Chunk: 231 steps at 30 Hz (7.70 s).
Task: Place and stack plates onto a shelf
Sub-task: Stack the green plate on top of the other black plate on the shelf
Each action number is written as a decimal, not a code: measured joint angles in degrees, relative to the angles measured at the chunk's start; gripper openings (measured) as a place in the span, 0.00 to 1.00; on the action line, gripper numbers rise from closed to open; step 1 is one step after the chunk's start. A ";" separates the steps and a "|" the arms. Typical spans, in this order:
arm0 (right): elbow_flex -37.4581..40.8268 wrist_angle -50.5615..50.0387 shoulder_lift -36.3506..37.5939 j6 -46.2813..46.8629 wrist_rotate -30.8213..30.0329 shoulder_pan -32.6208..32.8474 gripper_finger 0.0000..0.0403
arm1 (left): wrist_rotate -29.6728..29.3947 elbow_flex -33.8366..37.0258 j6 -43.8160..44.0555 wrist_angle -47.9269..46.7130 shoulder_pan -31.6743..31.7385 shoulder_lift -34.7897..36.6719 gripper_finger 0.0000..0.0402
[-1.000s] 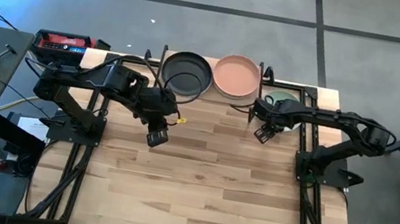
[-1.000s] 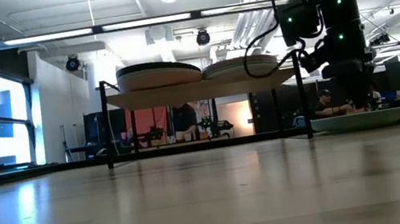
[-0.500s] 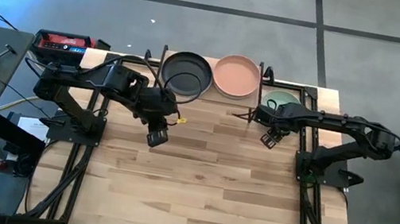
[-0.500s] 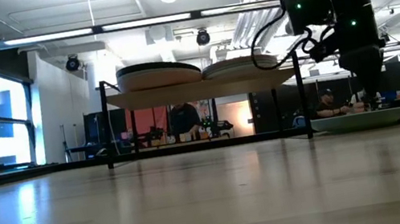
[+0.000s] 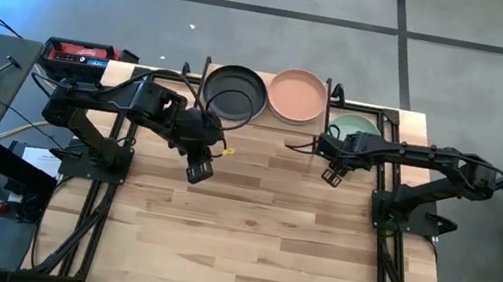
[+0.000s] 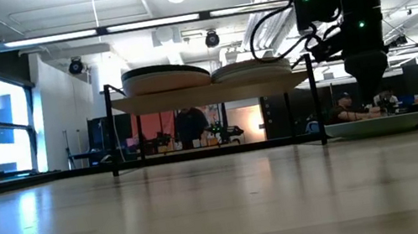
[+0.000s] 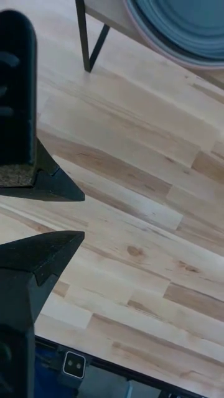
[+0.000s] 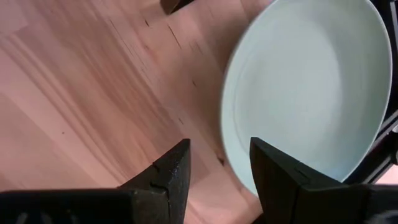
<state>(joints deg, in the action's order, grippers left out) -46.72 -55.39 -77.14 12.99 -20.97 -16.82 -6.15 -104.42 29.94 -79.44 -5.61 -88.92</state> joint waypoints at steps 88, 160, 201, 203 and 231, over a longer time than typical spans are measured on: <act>4.17 2.97 11.19 21.59 3.28 -3.96 0.00 | -0.48 0.00 -0.03 0.18 0.00 -0.02 0.19; -46.36 -18.11 -5.60 -45.03 -4.52 7.20 0.00 | -2.94 -0.04 29.96 8.24 20.79 -0.39 0.19; -46.38 -6.69 -12.55 -55.04 -3.04 18.80 0.00 | 0.01 0.02 25.90 13.53 25.68 -4.38 0.19; -46.38 -6.84 -12.55 -55.04 -3.03 18.80 0.00 | 0.02 0.02 25.87 13.78 25.69 -4.86 0.19; -46.38 -4.92 -12.55 -55.53 -4.31 18.69 0.00 | 1.49 0.02 22.42 14.84 26.91 -6.58 0.08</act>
<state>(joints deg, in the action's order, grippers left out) -93.10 -60.31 -89.69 -42.53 -25.28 1.87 -4.67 -104.40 52.36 -64.60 21.30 -95.50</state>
